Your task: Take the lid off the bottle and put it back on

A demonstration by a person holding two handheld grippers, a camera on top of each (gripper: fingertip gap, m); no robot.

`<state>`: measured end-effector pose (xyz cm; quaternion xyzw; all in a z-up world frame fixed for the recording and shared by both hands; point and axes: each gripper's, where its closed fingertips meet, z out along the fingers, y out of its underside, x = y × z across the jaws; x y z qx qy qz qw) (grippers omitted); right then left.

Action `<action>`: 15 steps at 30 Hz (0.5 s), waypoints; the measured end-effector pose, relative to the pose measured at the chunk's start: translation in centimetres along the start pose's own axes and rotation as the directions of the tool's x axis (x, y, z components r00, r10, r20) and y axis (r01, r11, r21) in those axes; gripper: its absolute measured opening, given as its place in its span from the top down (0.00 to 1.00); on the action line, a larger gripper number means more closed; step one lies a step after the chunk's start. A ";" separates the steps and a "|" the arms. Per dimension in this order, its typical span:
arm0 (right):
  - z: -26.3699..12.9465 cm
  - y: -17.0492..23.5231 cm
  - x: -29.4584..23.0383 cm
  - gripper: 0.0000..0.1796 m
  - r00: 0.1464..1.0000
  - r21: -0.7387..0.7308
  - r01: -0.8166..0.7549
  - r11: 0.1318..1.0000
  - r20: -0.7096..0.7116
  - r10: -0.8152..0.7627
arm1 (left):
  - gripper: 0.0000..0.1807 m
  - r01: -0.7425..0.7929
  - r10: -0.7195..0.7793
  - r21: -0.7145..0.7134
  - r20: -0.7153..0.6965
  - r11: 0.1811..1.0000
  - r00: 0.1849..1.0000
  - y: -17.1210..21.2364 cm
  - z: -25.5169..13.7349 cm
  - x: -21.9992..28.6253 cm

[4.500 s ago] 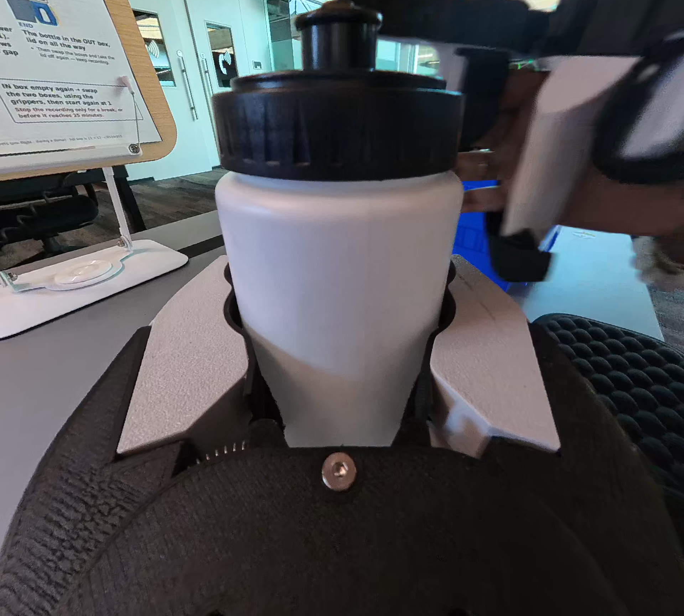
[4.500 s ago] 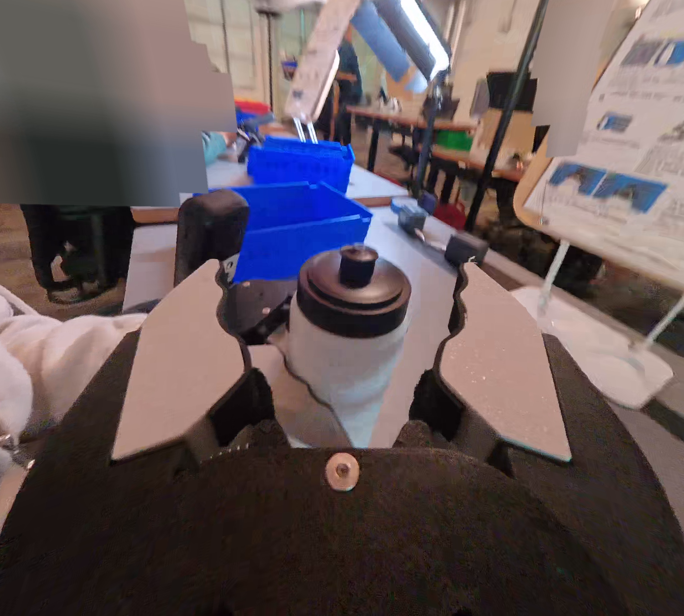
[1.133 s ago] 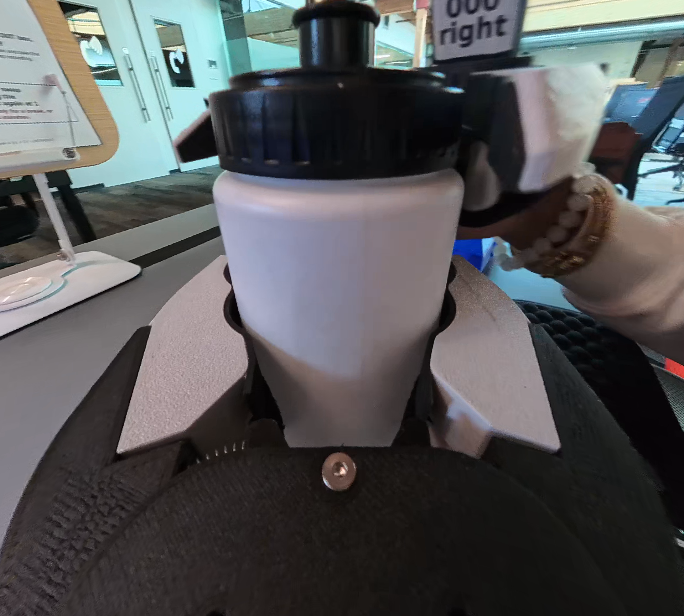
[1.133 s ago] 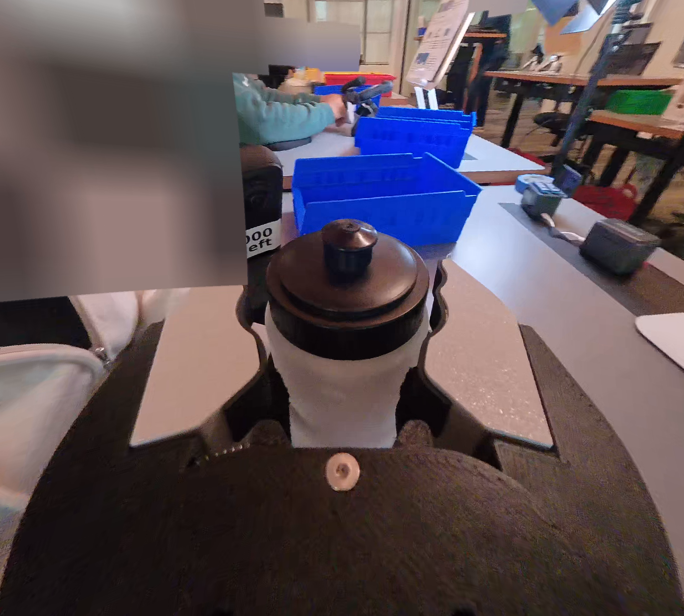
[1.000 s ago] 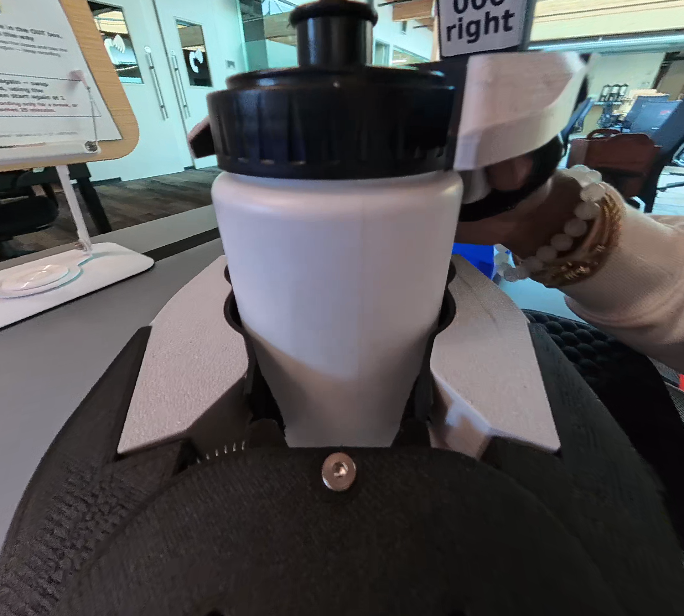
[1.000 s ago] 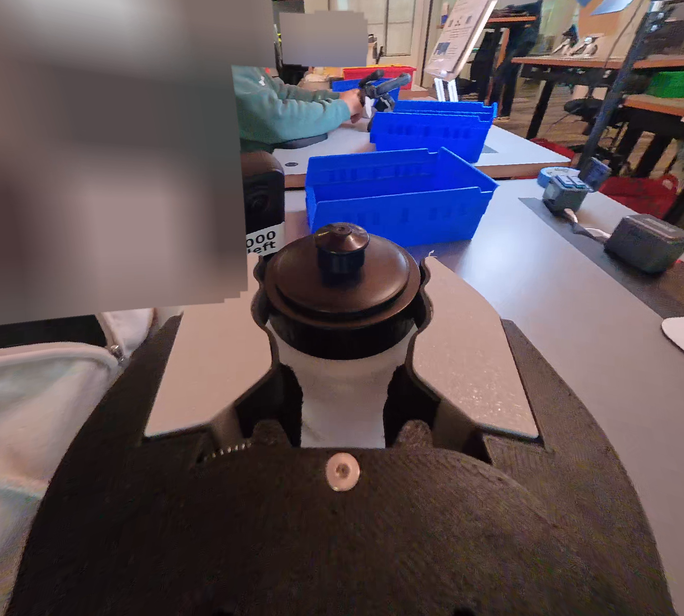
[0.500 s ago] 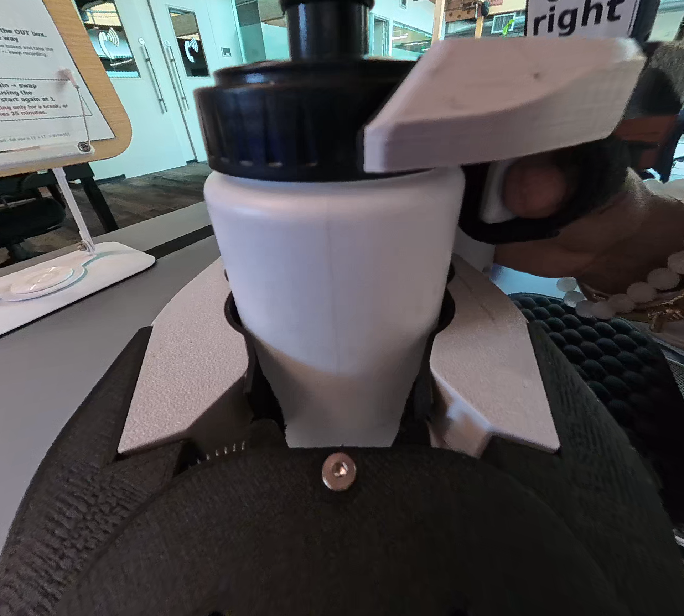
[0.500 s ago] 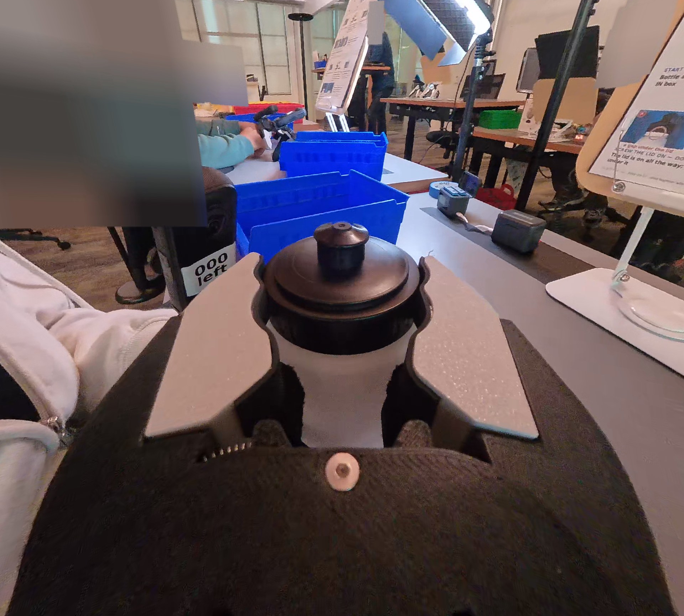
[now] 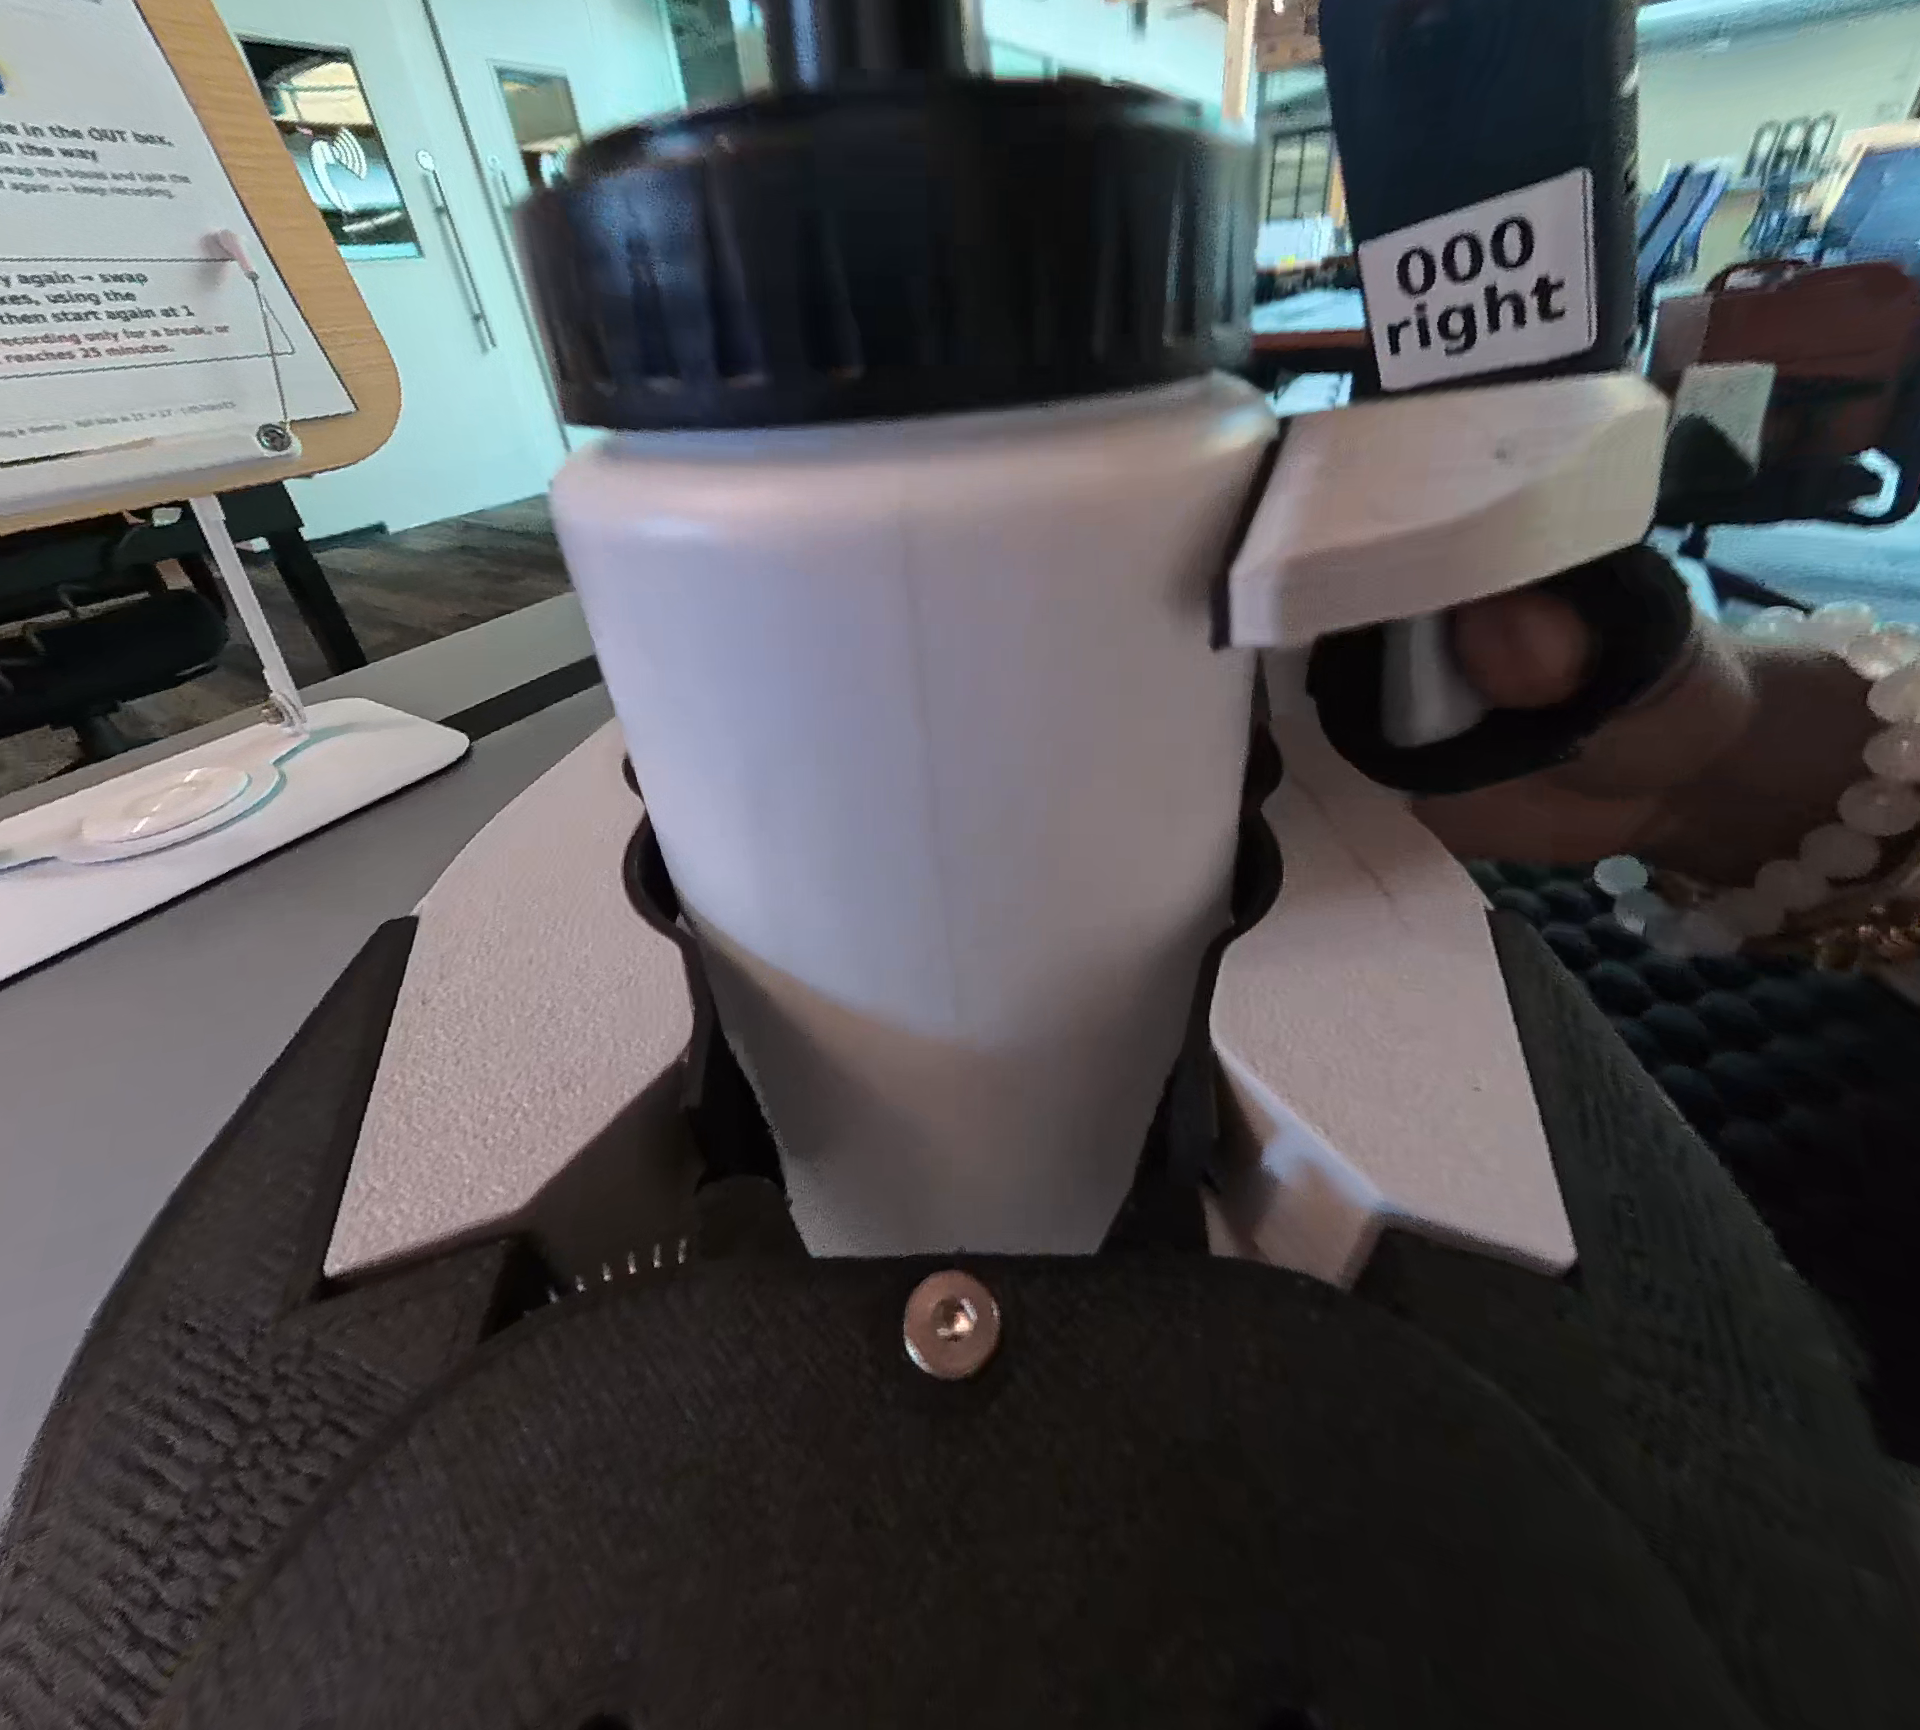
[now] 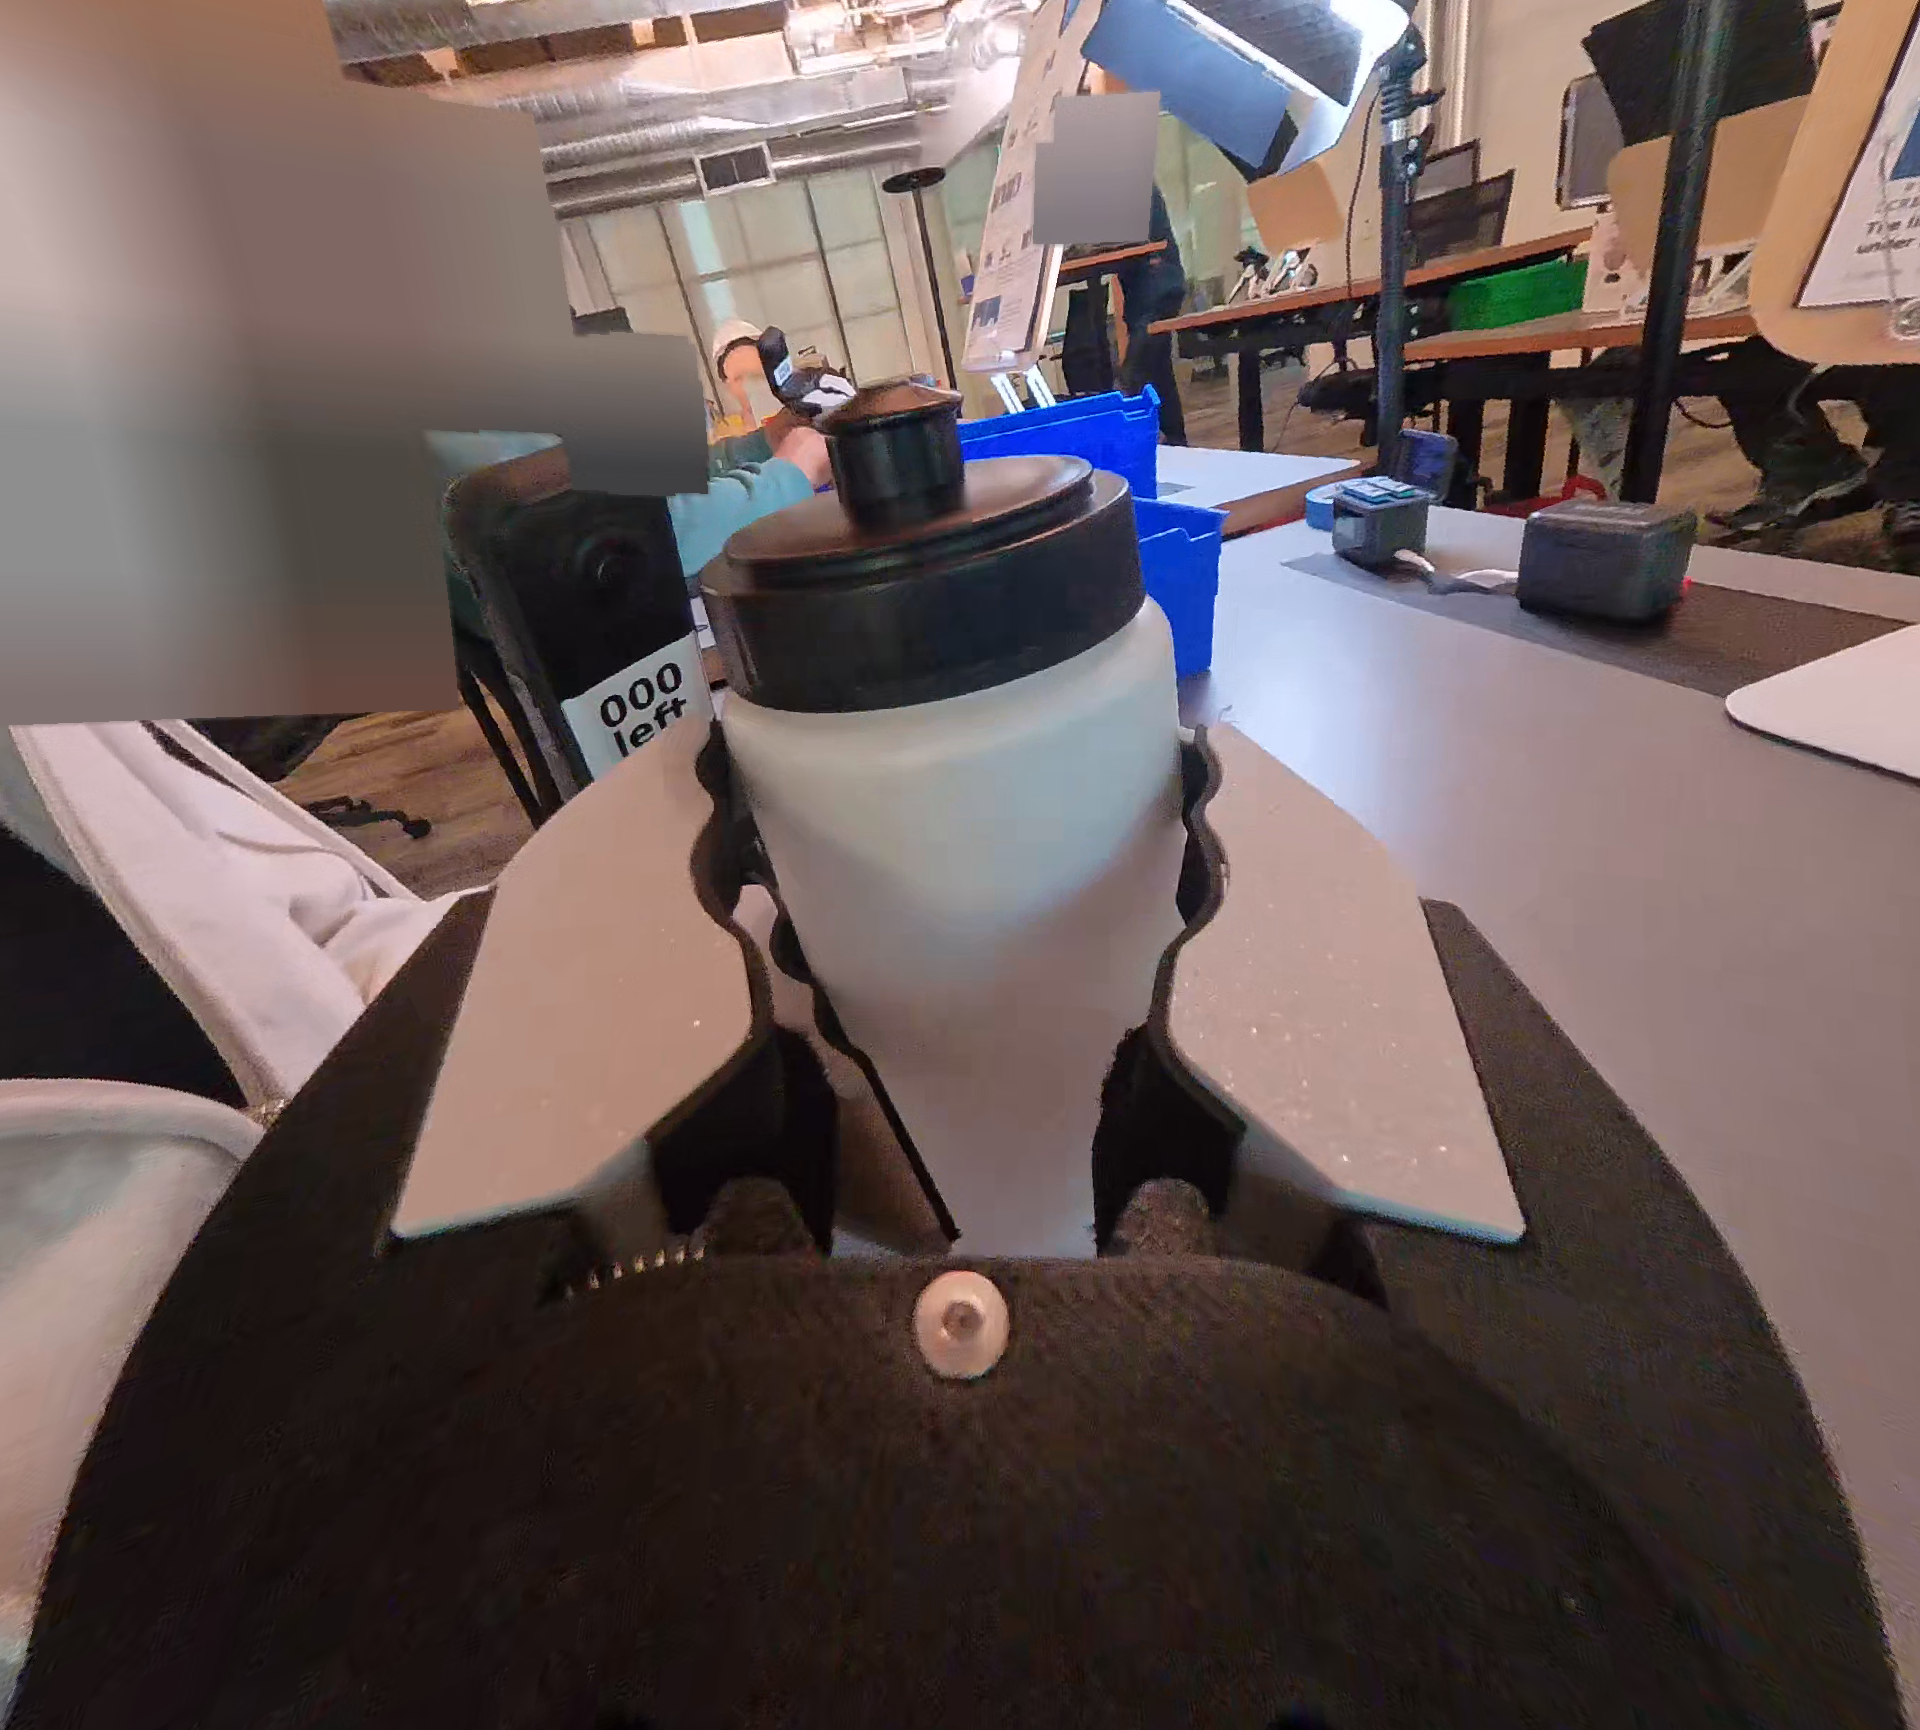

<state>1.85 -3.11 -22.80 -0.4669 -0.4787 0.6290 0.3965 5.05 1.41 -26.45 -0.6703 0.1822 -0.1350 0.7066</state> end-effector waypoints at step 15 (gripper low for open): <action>-10.2 -13.9 -0.8 0.57 0.868 0.227 0.390 0.892 -0.414 -0.274 | 0.44 0.286 -0.315 0.387 0.013 0.877 0.949 -4.8 -9.6 -5.3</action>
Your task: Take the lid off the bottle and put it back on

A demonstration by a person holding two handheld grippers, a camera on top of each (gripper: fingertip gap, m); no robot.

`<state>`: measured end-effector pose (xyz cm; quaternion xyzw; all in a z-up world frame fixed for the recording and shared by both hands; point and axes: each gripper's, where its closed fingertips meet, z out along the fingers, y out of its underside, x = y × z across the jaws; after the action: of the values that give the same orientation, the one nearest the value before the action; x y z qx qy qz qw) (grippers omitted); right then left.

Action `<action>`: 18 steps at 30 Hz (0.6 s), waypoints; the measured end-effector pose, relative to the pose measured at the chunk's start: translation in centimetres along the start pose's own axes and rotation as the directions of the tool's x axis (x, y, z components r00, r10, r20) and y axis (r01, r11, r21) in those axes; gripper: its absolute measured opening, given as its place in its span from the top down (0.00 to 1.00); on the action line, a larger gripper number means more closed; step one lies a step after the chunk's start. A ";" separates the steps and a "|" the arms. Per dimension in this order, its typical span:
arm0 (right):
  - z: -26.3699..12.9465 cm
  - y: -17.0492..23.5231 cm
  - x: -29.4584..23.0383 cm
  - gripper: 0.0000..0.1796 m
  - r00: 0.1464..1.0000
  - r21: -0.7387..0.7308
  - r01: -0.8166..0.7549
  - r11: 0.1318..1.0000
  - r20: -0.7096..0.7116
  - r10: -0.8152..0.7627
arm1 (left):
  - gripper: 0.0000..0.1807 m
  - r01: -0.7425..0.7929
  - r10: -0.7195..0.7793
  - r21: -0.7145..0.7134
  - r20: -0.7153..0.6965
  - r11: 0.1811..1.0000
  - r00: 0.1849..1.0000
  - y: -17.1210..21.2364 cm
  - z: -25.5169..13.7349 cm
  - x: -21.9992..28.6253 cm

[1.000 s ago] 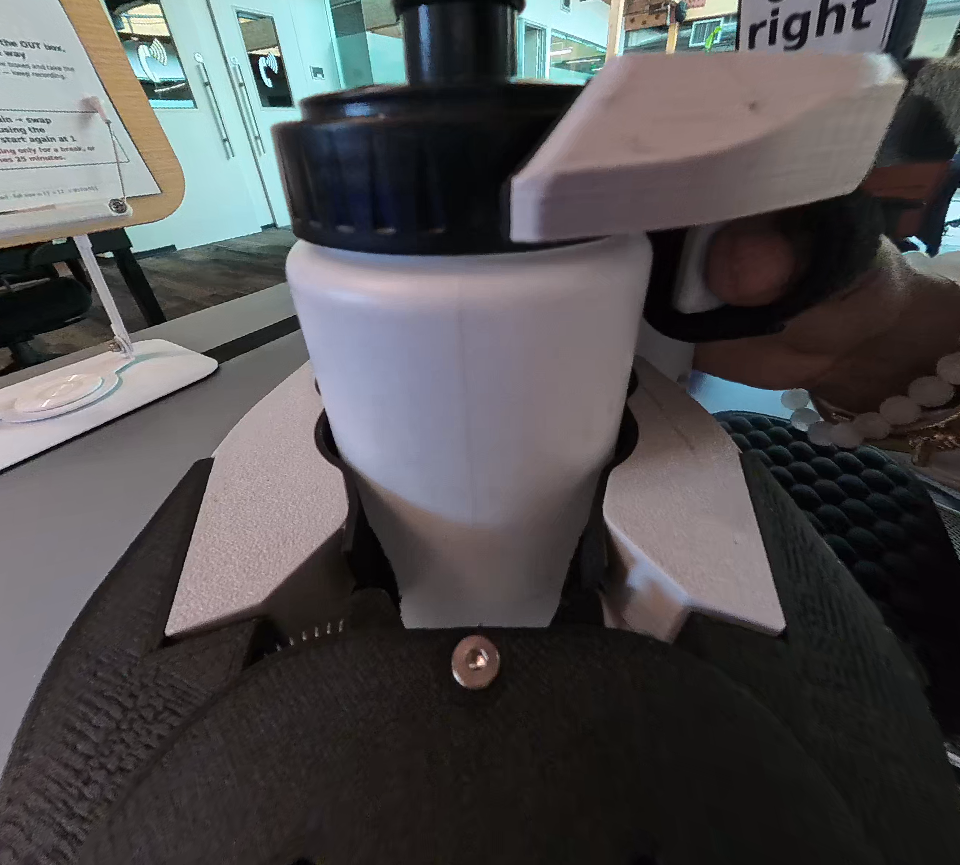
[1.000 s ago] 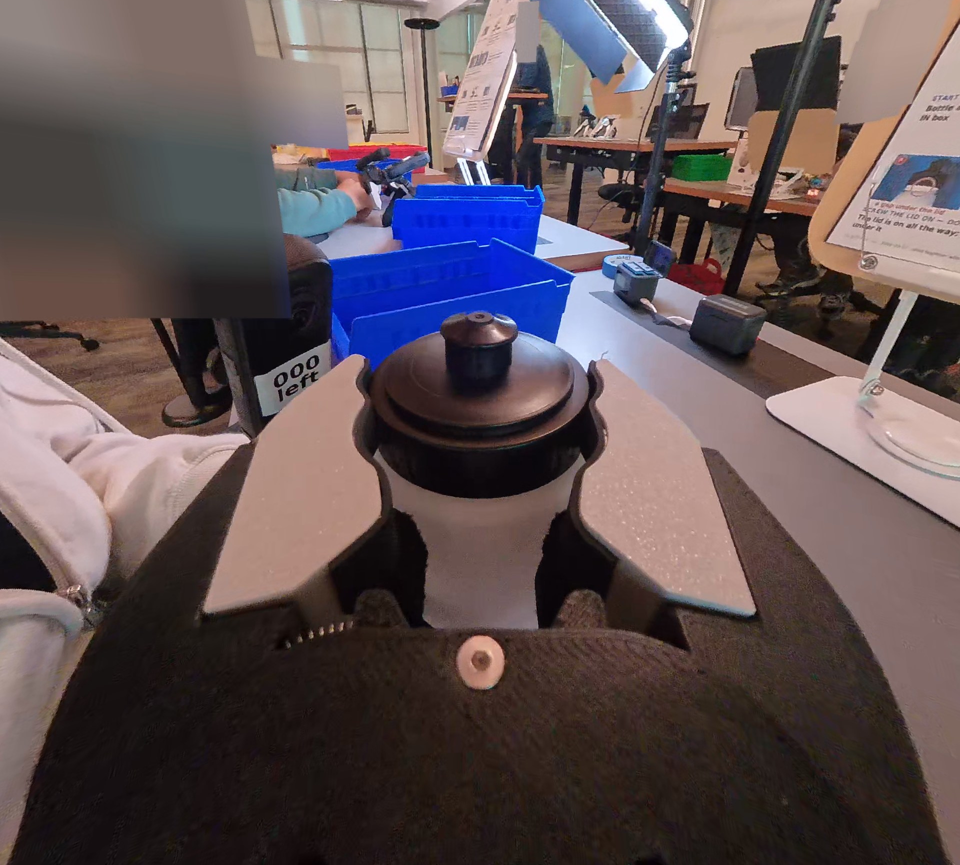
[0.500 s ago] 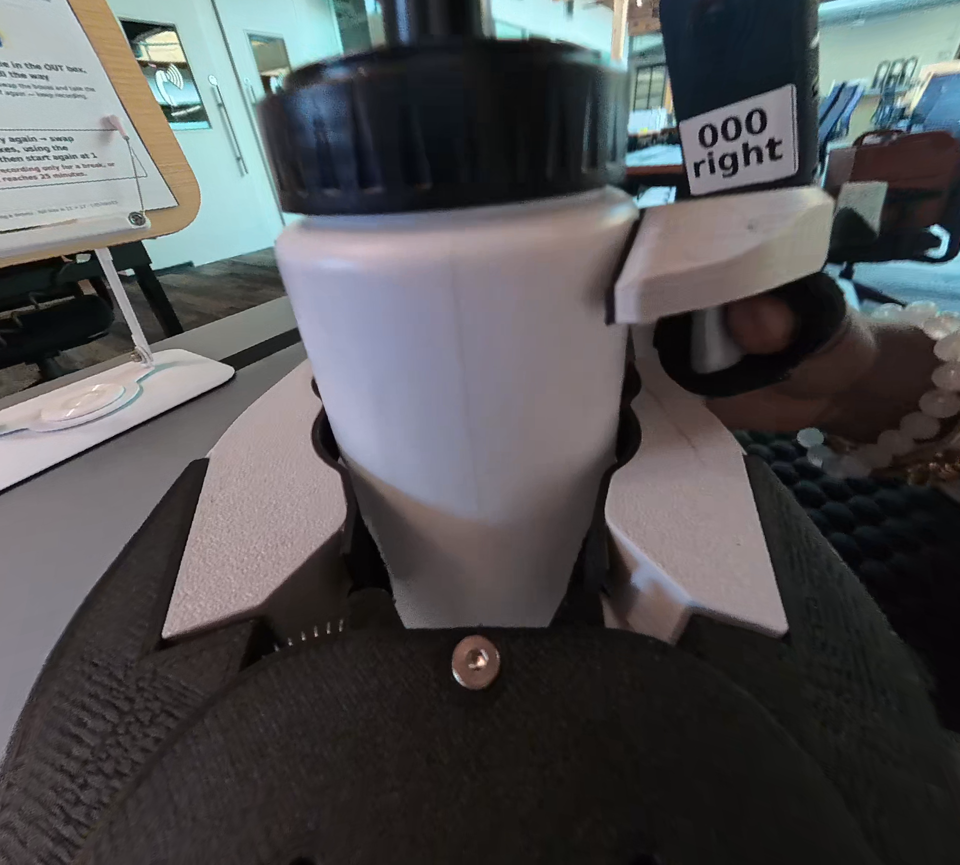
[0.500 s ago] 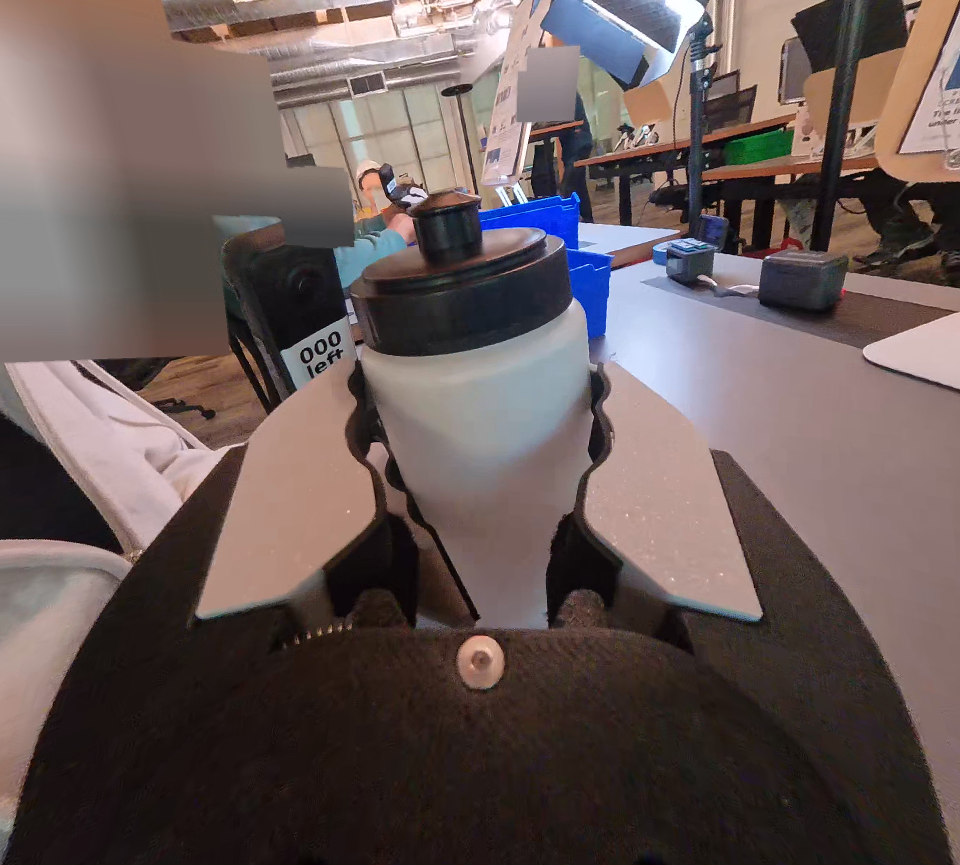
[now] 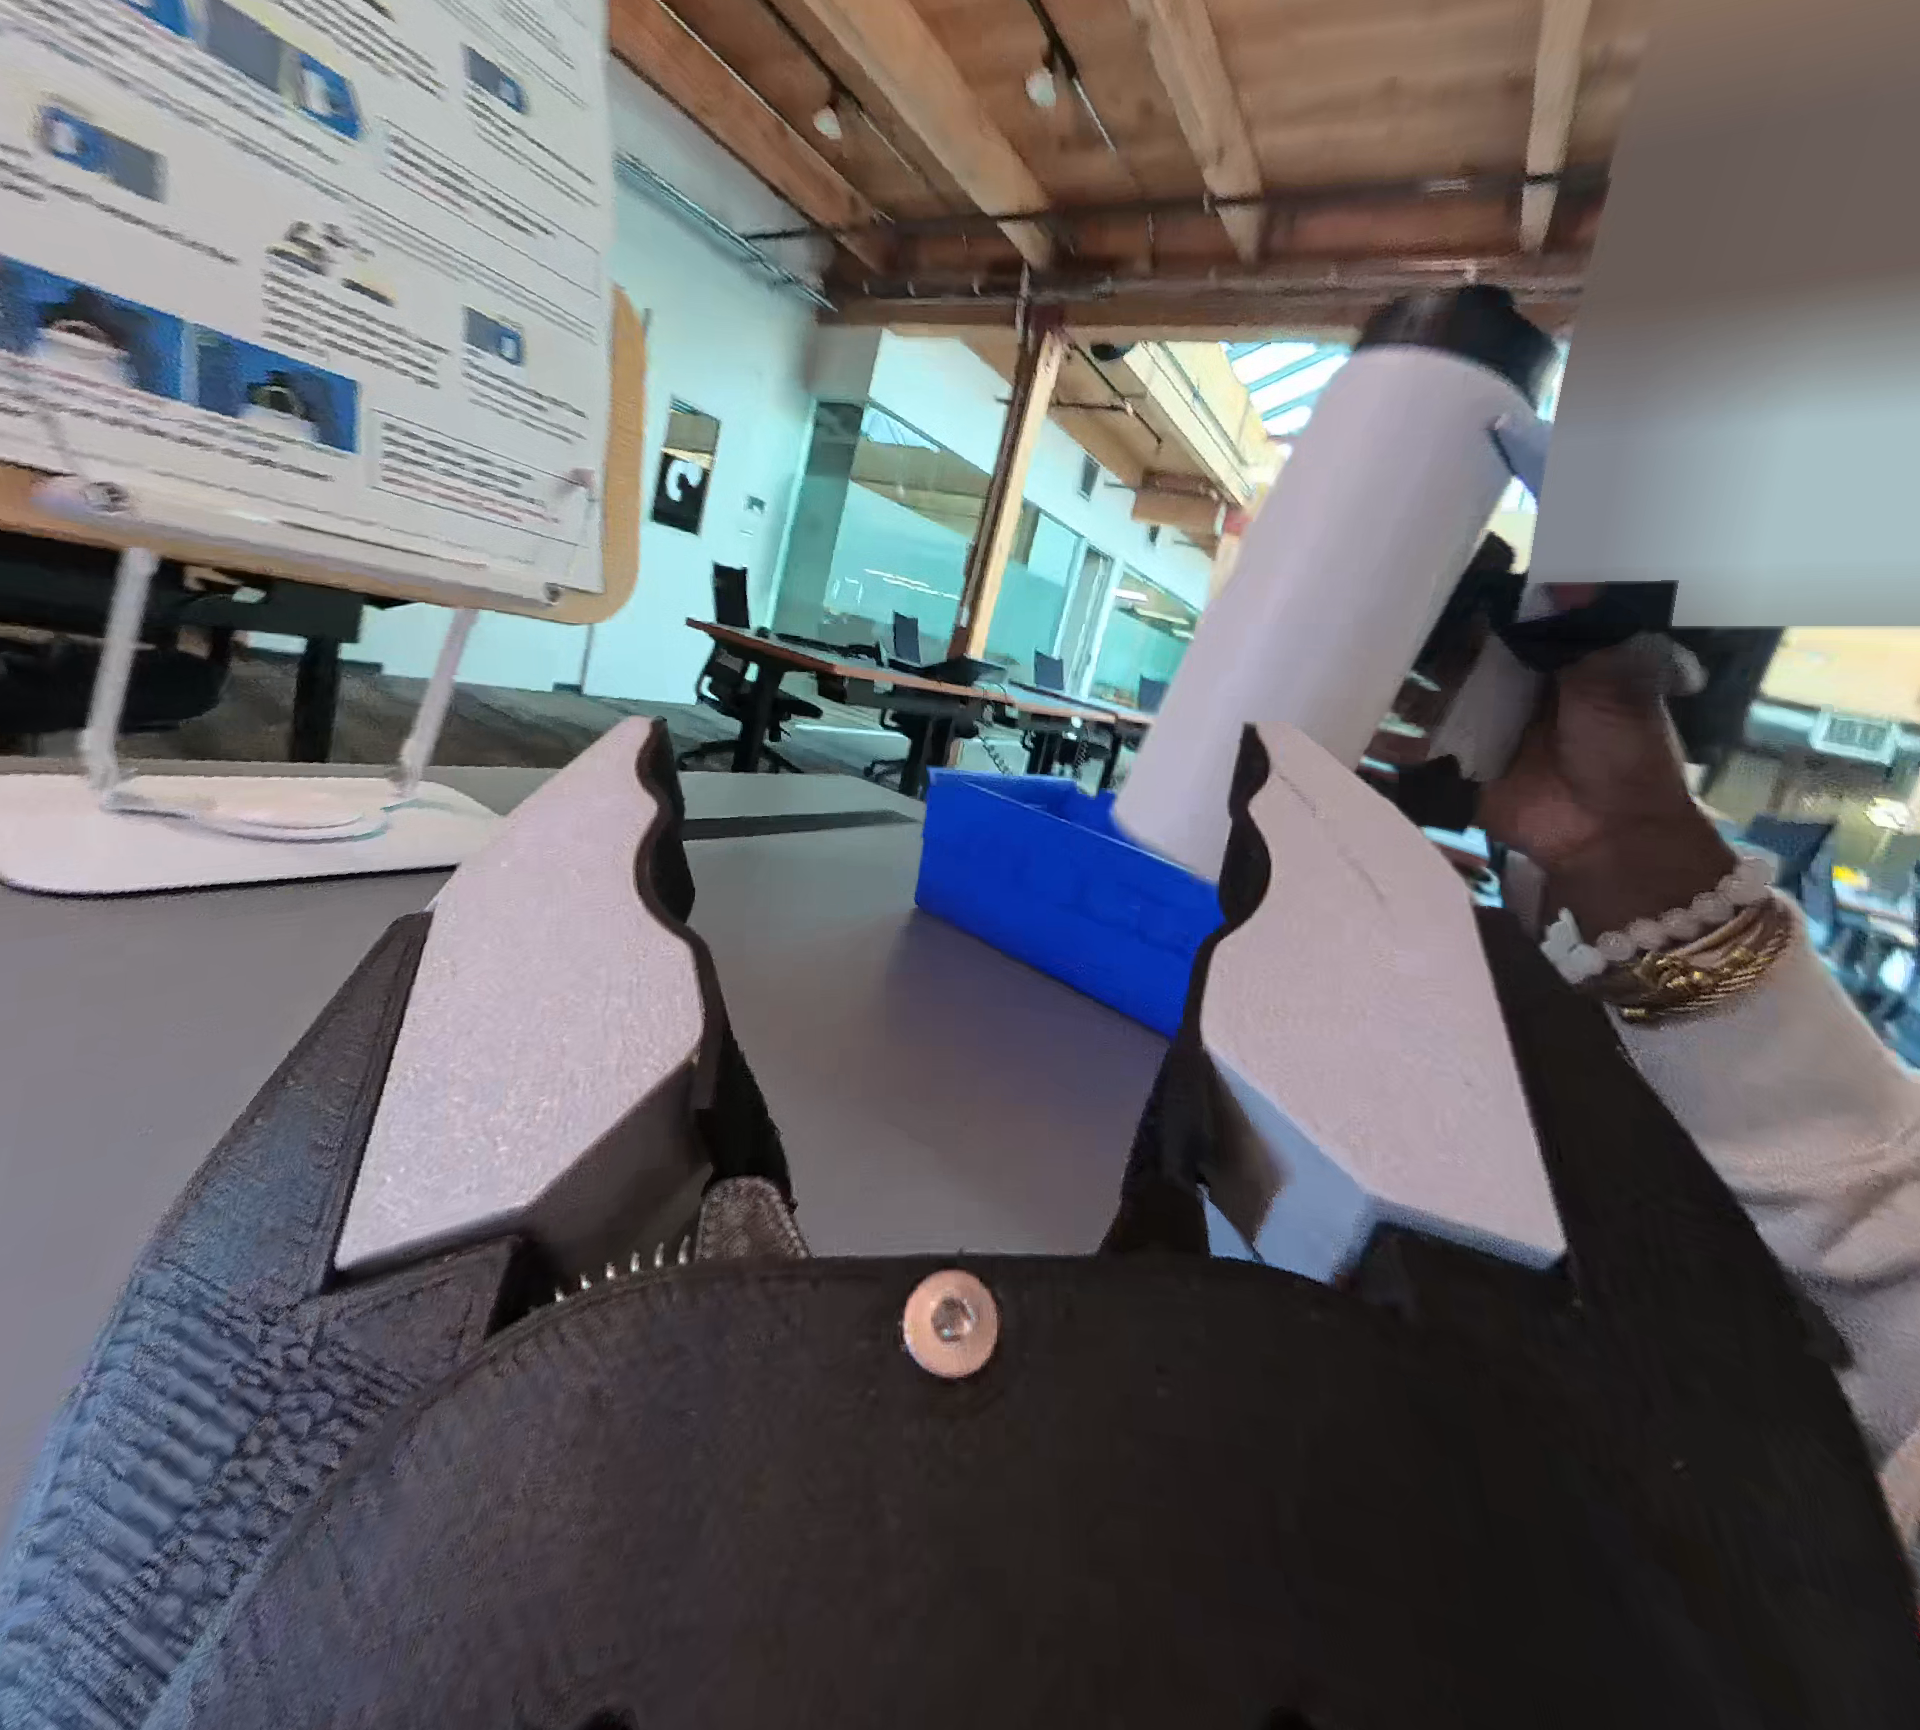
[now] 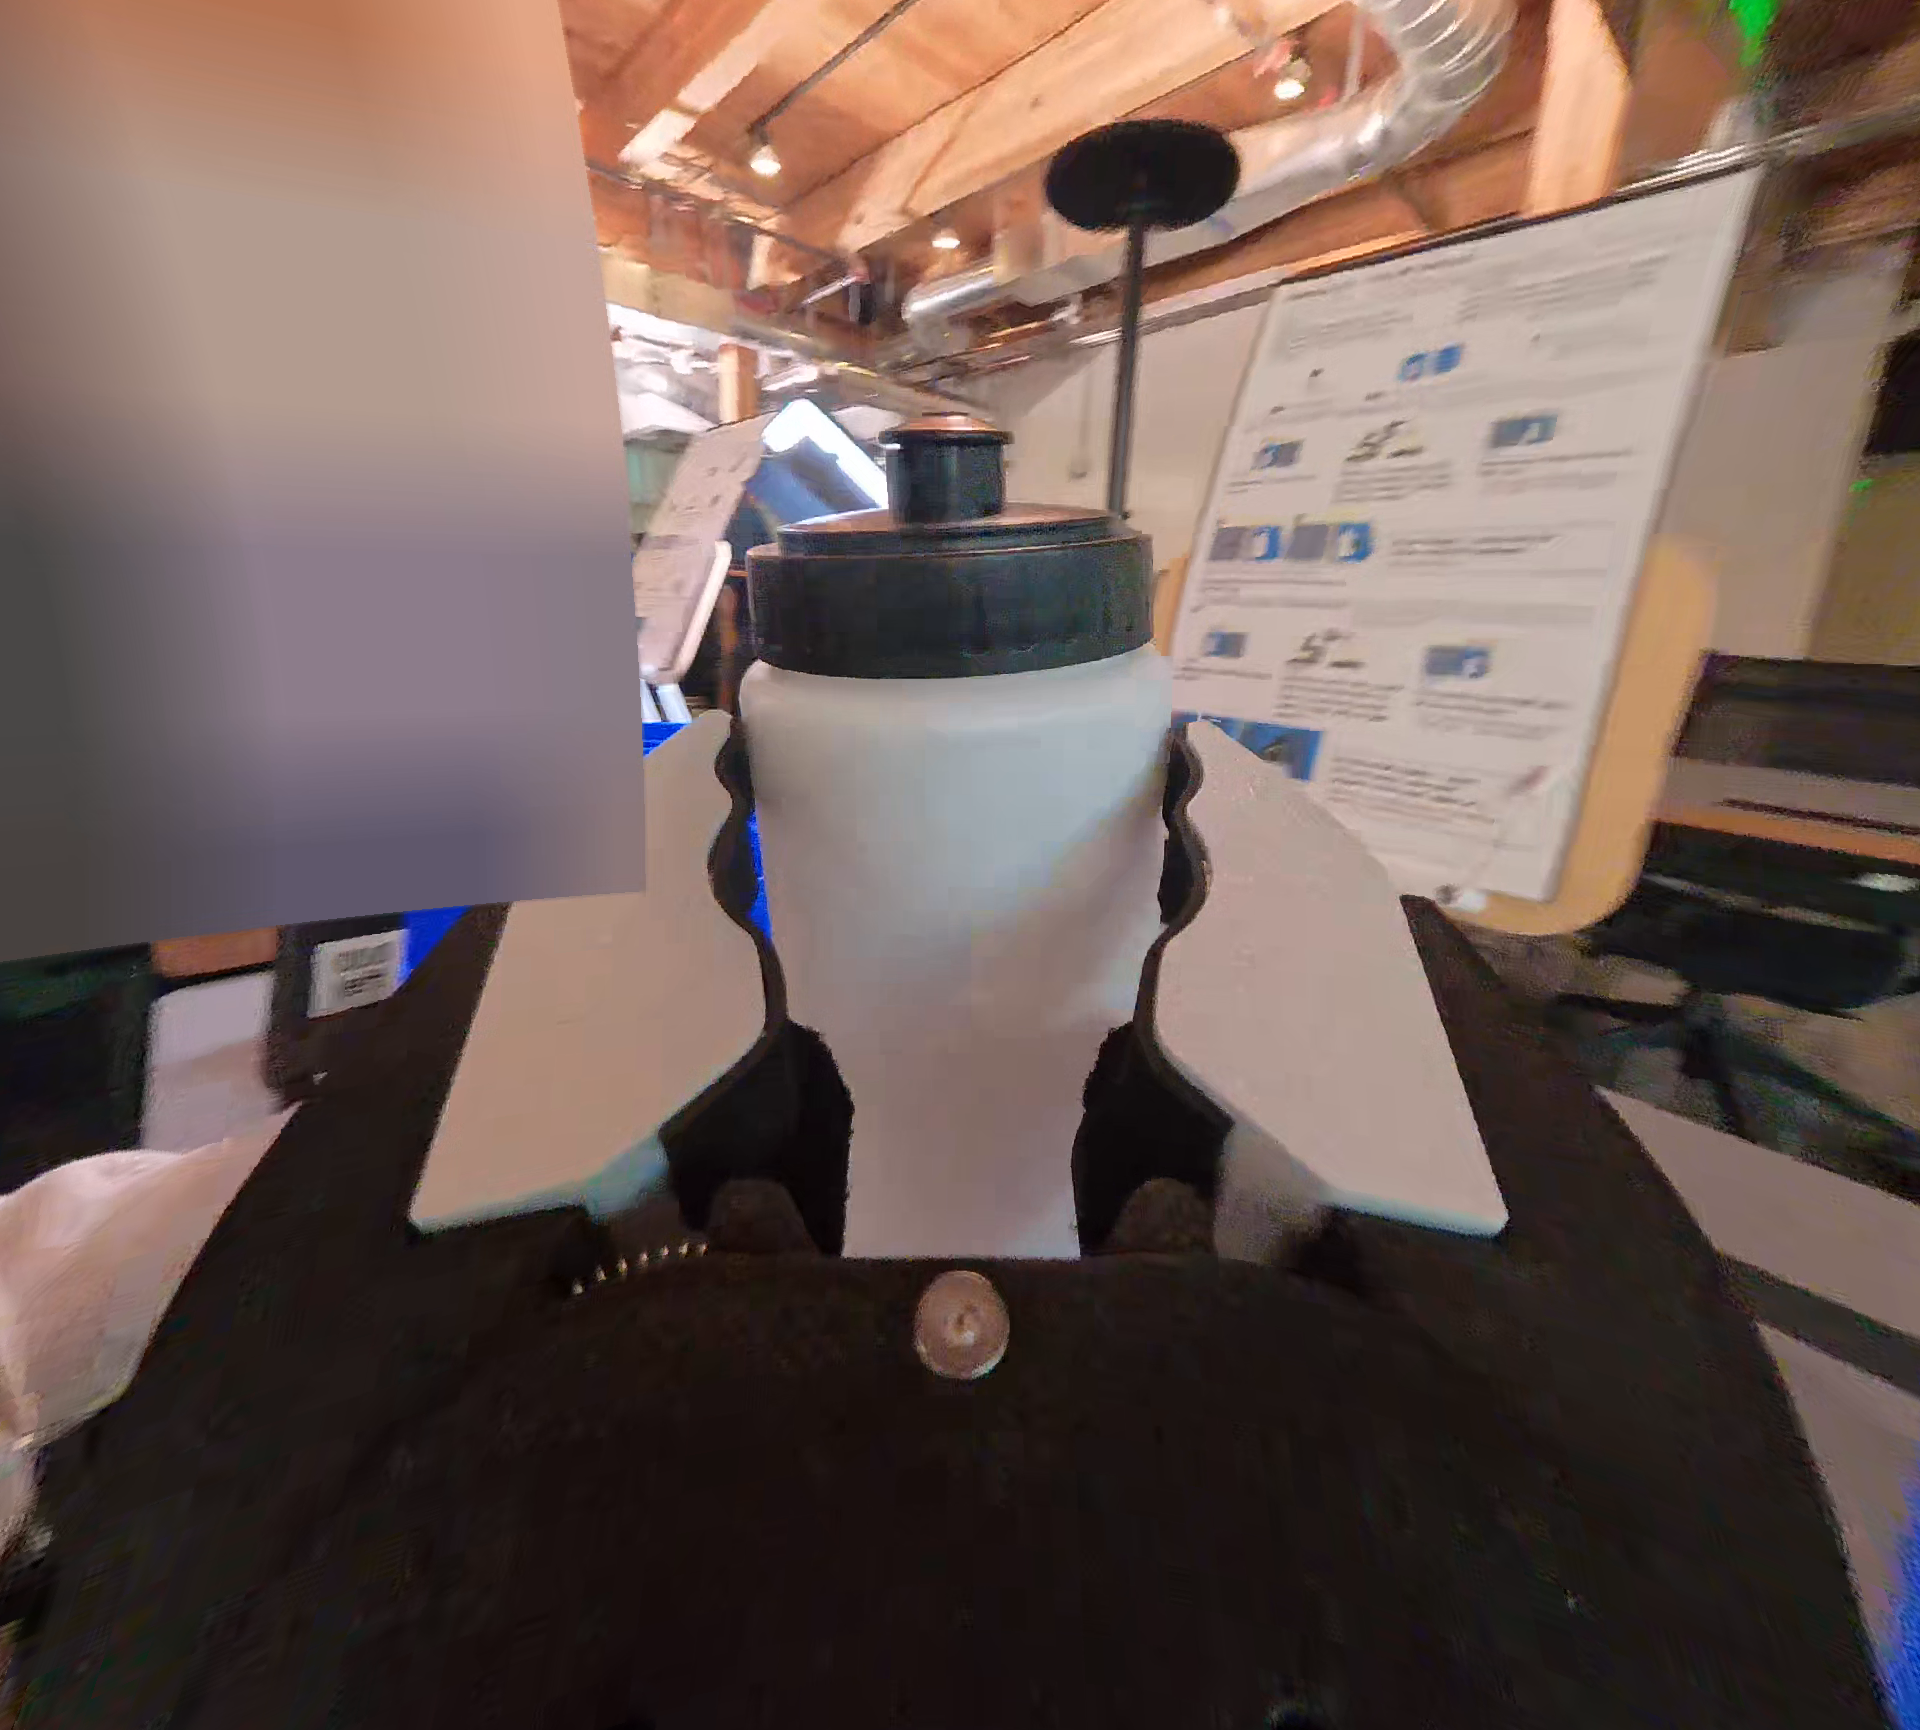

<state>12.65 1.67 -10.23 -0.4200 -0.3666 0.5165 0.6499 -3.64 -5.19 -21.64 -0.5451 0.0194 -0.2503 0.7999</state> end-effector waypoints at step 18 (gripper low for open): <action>-12.3 11.8 25.9 0.58 0.726 -0.796 -0.416 0.439 -0.582 -0.366 | 0.46 -0.114 0.118 -0.054 0.080 0.992 0.990 1.3 -0.6 -1.2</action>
<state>24.70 26.36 -24.67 -0.8616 -0.3063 0.0558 0.4008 -4.37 -4.83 -23.27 -0.5725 0.0238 -0.1798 0.7996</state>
